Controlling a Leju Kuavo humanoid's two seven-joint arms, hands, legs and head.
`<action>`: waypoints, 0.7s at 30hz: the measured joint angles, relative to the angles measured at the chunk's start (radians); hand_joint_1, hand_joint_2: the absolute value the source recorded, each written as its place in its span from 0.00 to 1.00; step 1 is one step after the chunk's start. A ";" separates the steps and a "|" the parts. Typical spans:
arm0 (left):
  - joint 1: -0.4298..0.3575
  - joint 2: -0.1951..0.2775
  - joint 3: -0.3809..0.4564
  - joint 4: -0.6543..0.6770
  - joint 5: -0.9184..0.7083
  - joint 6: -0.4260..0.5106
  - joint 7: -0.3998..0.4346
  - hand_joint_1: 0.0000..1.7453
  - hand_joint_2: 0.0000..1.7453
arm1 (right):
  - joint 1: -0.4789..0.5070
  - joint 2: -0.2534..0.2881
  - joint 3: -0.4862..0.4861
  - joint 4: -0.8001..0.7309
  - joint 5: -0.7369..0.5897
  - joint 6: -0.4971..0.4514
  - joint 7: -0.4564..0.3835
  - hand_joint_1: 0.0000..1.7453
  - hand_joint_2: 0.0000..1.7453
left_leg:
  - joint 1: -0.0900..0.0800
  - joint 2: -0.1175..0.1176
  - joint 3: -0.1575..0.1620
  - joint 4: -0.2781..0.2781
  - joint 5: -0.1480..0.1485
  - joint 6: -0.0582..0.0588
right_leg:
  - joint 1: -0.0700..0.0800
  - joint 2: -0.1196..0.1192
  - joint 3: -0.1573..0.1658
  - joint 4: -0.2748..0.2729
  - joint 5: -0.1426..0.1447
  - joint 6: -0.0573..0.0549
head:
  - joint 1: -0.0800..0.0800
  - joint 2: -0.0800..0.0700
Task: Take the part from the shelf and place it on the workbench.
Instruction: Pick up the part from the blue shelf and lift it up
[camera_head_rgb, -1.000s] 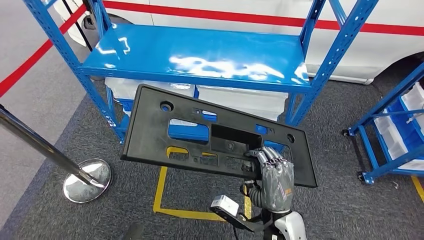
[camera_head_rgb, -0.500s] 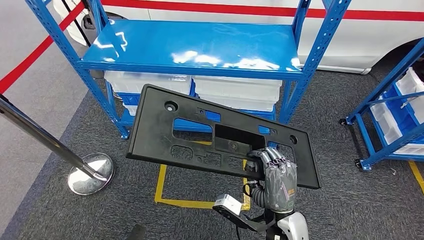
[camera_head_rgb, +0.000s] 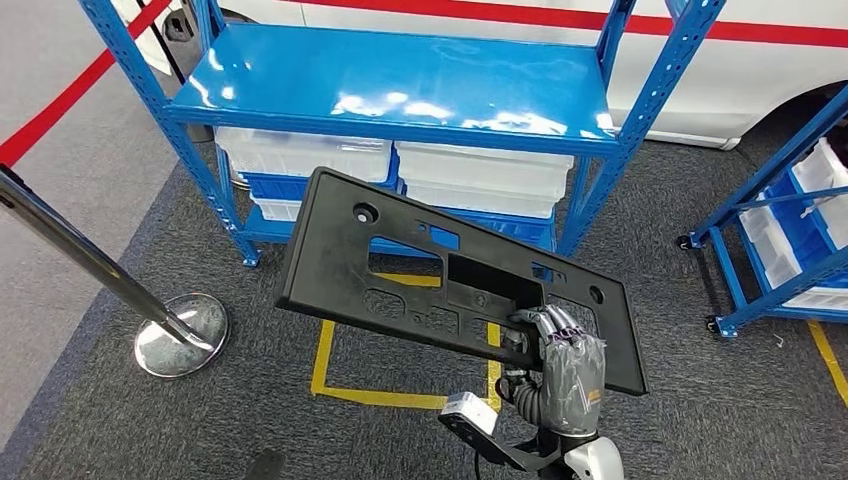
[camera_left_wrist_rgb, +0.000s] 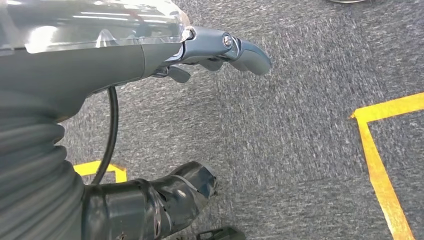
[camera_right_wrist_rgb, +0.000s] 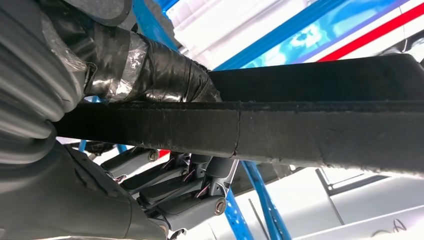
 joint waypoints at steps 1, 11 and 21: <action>0.000 0.000 0.000 0.000 0.001 0.000 -0.001 0.00 1.00 | 0.005 0.000 -0.004 -0.002 -0.001 -0.002 -0.001 1.00 1.00 | -0.002 0.001 -0.001 0.000 0.001 0.004 | 0.000 0.000 -0.028 0.062 -0.032 0.001 | 0.000 0.000; 0.008 0.000 0.011 0.000 0.009 0.009 -0.009 0.00 1.00 | 0.076 0.000 -0.070 -0.050 -0.038 -0.014 -0.038 1.00 1.00 | -0.012 0.000 -0.014 0.032 -0.015 -0.008 | 0.008 0.000 0.009 -0.047 0.057 -0.013 | 0.000 0.000; 0.015 0.002 0.018 0.000 0.021 0.013 -0.011 0.00 1.00 | 0.162 0.046 -0.195 -0.109 -0.163 -0.016 -0.159 1.00 1.00 | -0.006 -0.001 -0.093 0.246 -0.106 -0.036 | -0.001 0.000 0.007 -0.058 0.067 -0.036 | -0.001 0.000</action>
